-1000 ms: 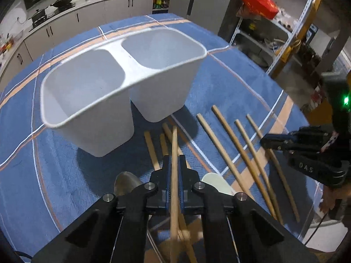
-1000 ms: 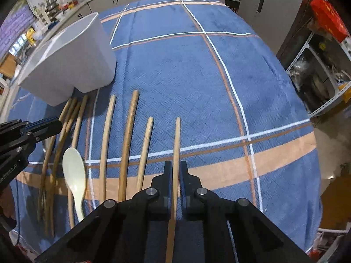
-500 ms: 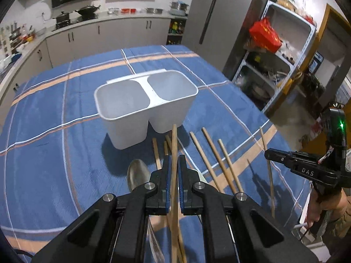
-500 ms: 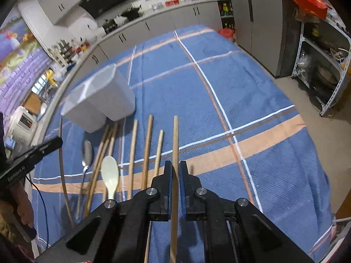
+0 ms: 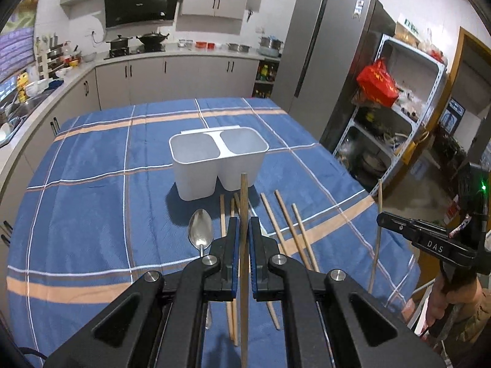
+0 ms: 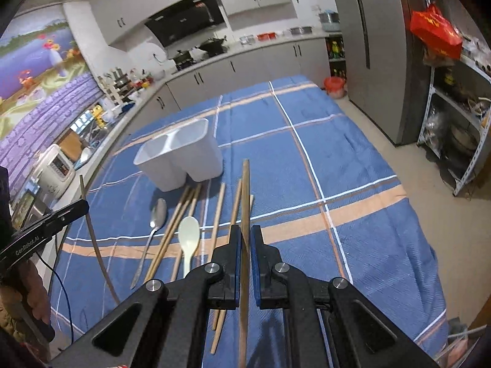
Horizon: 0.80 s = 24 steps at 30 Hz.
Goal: Organize utensils
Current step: 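Lift the chopsticks with both grippers and carry them over the white holder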
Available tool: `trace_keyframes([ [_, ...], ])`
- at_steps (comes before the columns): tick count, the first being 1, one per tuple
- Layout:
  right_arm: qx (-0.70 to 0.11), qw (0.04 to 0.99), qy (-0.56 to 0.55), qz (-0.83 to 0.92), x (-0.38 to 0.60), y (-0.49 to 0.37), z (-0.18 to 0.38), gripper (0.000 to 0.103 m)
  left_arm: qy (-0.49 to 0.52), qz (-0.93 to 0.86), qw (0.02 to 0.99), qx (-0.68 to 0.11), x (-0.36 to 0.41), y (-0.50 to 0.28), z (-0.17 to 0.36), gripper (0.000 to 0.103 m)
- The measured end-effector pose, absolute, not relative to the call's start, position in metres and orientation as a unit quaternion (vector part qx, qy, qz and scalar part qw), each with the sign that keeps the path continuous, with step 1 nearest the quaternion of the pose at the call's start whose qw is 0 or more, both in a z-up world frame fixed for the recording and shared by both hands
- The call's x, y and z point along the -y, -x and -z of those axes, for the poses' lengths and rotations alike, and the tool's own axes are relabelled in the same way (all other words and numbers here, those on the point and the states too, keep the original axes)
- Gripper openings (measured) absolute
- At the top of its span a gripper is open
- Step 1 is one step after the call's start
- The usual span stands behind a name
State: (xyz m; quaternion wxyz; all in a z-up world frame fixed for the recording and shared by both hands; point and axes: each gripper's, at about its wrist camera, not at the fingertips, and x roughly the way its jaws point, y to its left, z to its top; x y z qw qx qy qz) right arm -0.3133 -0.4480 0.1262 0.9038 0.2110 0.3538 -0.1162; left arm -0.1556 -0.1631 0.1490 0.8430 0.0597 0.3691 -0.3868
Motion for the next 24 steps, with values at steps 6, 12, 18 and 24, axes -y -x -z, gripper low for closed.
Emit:
trace_keyframes([
  [6,-0.325,0.921,-0.189,0.106,0.436,0.336,-0.146,0.006,-0.046,0.381,0.856,-0.346,0.153,0.181,-0.165,0.005],
  [12,-0.301,0.933,-0.168,0.102,0.428,0.351,-0.163,0.006,-0.034,0.38,0.865,-0.326,0.149,0.196,-0.181,0.005],
  [18,-0.286,0.938,-0.165,0.101,0.429,0.357,-0.172,0.006,-0.029,0.382,0.87,-0.31,0.148,0.205,-0.194,0.005],
  [24,-0.277,0.942,-0.159,0.102,0.43,0.358,-0.178,0.006,-0.023,0.385,0.873,-0.299,0.146,0.207,-0.205,0.005],
])
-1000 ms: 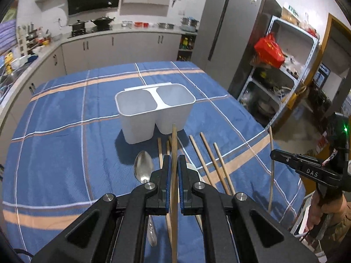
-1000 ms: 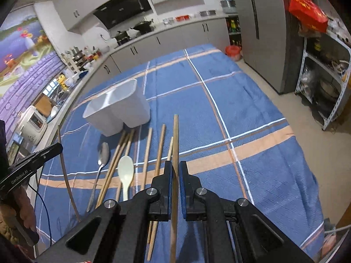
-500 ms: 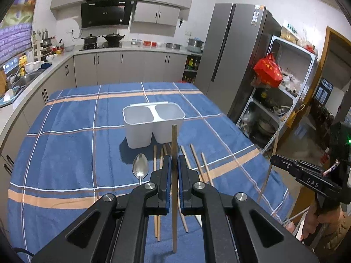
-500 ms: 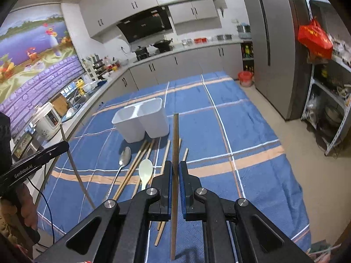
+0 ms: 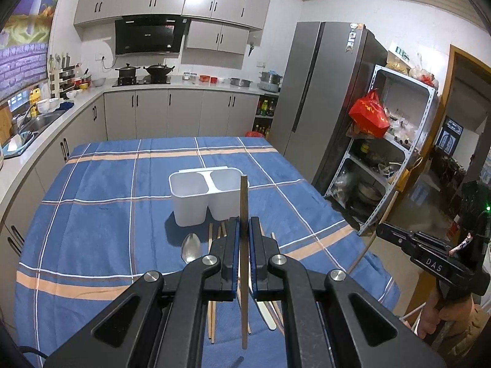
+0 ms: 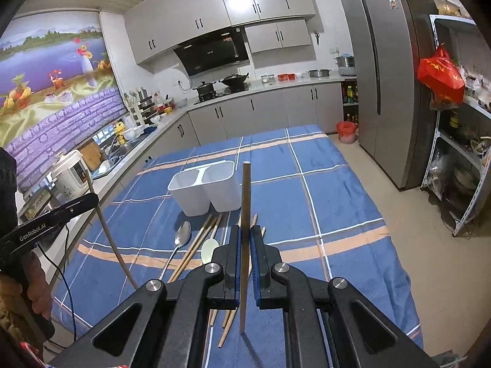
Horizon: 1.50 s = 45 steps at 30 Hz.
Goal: Organize utensils
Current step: 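Lift the chopsticks with both grippers and carry them over the white holder, then open the left gripper over the holder while the right gripper releases its chopstick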
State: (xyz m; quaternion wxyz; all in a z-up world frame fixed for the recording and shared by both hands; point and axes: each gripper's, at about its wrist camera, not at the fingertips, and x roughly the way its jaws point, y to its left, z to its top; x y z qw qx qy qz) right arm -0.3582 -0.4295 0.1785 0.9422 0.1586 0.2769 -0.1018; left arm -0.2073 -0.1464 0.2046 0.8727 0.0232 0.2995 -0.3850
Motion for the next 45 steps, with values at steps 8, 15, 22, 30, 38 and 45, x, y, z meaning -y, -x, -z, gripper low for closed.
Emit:
trace_keyframes([
  [8,-0.266,0.949,-0.14,0.102,0.427,0.35,-0.197,0.006,-0.011,0.379,0.883,-0.277,0.142,0.192,-0.226,0.005],
  [15,-0.242,0.958,-0.125,0.094,0.428,0.325,-0.23,0.006,0.012,0.364,0.898,-0.248,0.14,0.159,-0.257,0.005],
  [22,-0.213,0.966,-0.121,0.086,0.431,0.275,-0.264,0.006,0.04,0.353,0.909,-0.217,0.148,0.107,-0.291,0.005],
  [30,-0.194,0.967,-0.136,0.093,0.443,0.19,-0.284,0.006,0.043,0.346,0.916,-0.197,0.178,0.036,-0.307,0.005],
  [38,-0.237,0.954,-0.144,0.11,0.455,0.117,-0.254,0.006,0.018,0.343,0.908,-0.24,0.223,-0.027,-0.261,0.005],
  [45,-0.297,0.932,-0.167,0.121,0.473,0.089,-0.204,0.007,0.004,0.345,0.89,-0.3,0.245,-0.056,-0.203,0.006],
])
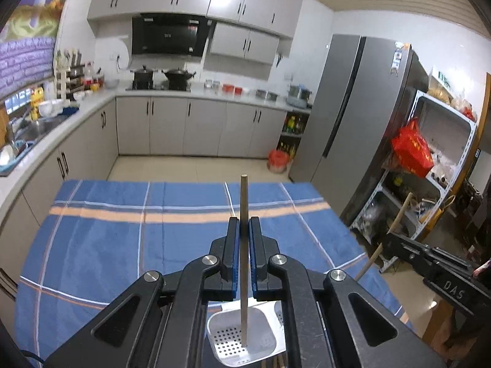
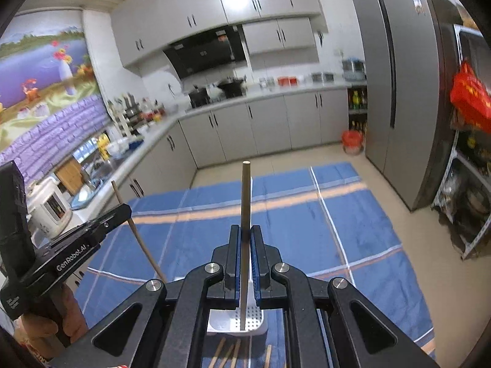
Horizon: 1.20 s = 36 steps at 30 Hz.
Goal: Organize utensils
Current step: 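Open the left gripper over the holder while the right gripper releases its chopstick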
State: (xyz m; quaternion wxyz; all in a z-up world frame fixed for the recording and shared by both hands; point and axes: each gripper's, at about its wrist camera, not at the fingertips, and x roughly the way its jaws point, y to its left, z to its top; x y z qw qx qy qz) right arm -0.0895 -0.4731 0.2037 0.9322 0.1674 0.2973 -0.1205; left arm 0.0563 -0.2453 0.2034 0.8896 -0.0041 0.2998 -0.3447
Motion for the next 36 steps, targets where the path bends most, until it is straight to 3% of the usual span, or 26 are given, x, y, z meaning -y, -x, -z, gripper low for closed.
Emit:
trace_keyframes([
  [7,-0.326,0.921,-0.178,0.118,0.48,0.078,-0.182,0.008,0.011,0.351,0.882,-0.315,0.244,-0.06,-0.186,0.009],
  [12,-0.318,0.924,-0.172,0.123,0.479,0.082,-0.188,0.037,0.023,0.344,0.887,-0.307,0.231,-0.055,-0.195,0.032],
  [16,-0.309,0.928,-0.168,0.124,0.476,0.091,-0.198,0.039,0.033,0.337,0.894,-0.293,0.214,-0.042,-0.208,0.037],
  [21,-0.3,0.929,-0.174,0.126,0.478,0.119,-0.203,0.05,0.044,0.325,0.899,-0.289,0.187,-0.02,-0.219,0.042],
  [27,-0.33,0.916,-0.187,0.132,0.48,0.162,-0.173,0.055,0.041,0.31,0.899,-0.306,0.162,0.012,-0.211,0.048],
  [36,-0.423,0.868,-0.226,0.131,0.476,0.233,-0.082,0.055,0.003,0.303,0.867,-0.396,0.145,0.071,-0.136,0.048],
])
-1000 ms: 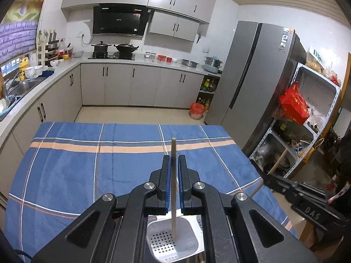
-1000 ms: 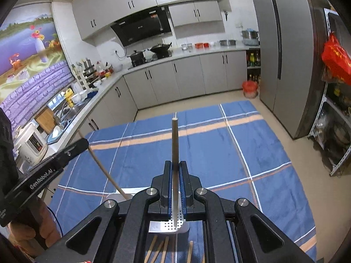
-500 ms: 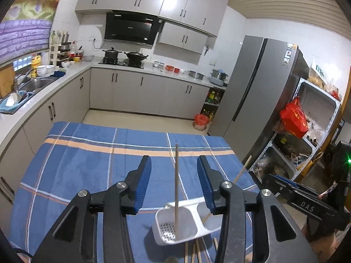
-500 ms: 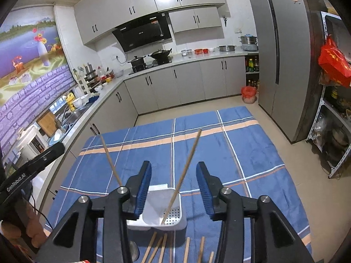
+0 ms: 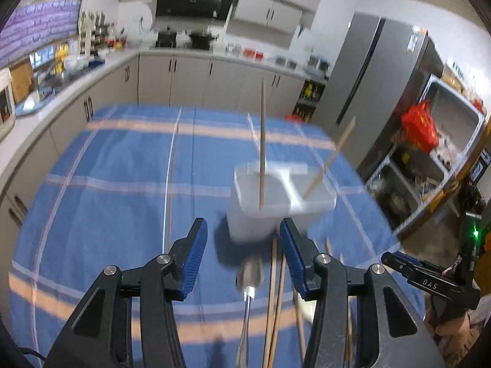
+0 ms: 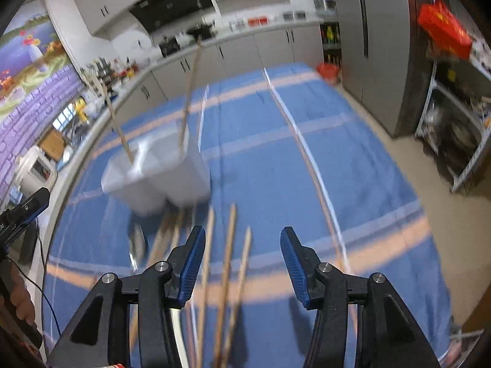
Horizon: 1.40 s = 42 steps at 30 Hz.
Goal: Organize utensils
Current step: 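Open the left gripper over the holder while the right gripper releases its chopstick, then grasp the metal spoon with the left gripper while the right grasps the white spoon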
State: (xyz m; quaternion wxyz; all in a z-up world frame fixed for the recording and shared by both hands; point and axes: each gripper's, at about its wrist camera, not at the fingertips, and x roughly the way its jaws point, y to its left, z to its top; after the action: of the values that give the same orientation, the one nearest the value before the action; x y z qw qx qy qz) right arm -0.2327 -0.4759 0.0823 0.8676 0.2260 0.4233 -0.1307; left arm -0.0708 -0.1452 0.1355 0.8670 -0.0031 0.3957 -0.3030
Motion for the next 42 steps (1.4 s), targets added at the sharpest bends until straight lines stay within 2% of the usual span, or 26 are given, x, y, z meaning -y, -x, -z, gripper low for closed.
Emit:
trace_keyframes([
  [5,-0.45,0.856,-0.229,0.112,0.458,0.257,-0.058,0.055,-0.016,0.302,0.845,-0.442,0.143,0.092,-0.093,0.048],
  [12,-0.443,0.862,-0.239,0.059,0.441,0.258,-0.058,0.055,-0.004,0.302,0.832,-0.465,0.144,0.078,-0.066,0.048],
  [27,-0.477,0.859,-0.174,-0.066,0.409,0.166,-0.039,0.055,-0.009,0.361,0.79,-0.495,0.185,0.006,-0.04,0.048],
  [42,-0.499,0.849,-0.153,-0.084,0.407,0.14,-0.019,0.054,-0.037,0.418,0.749,-0.514,0.215,-0.002,-0.016,0.048],
])
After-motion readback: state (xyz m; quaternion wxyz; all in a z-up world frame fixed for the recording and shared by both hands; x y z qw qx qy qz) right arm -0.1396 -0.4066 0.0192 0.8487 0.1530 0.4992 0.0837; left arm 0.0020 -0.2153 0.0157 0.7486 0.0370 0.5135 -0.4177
